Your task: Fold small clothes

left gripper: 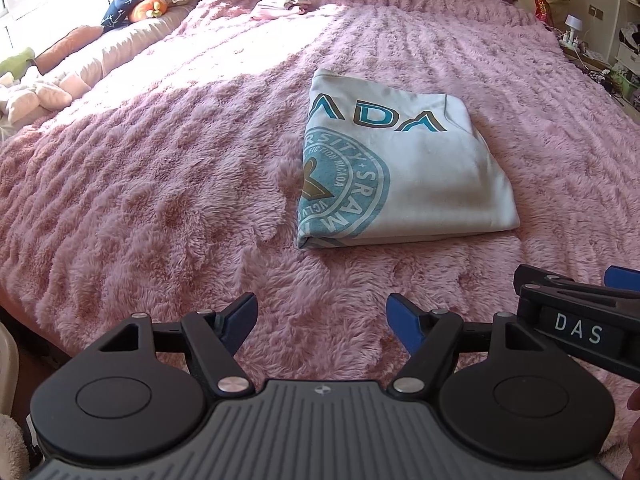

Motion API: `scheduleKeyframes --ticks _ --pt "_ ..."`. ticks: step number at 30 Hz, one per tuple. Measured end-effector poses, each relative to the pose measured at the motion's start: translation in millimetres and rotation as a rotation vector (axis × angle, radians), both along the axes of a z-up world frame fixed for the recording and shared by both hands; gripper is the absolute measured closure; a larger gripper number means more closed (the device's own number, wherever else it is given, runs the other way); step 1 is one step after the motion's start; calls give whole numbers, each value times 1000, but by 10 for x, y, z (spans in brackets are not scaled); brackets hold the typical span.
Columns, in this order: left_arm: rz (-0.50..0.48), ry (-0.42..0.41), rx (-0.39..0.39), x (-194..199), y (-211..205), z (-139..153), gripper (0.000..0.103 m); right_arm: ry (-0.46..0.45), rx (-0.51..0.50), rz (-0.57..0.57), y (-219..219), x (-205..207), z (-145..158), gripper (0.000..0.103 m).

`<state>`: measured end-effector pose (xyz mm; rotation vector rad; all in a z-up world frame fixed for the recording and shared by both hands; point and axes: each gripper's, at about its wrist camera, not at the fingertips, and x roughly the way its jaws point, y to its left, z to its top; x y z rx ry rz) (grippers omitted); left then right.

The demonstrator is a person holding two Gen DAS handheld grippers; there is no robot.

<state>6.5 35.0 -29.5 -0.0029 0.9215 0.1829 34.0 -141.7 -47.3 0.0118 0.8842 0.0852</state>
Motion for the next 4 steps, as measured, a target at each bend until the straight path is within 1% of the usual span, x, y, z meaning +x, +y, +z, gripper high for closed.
scheduleKeyframes --ticks 4 --pt "1 22 -12 22 3 -16 17 2 -11 2 11 15 -4 21"
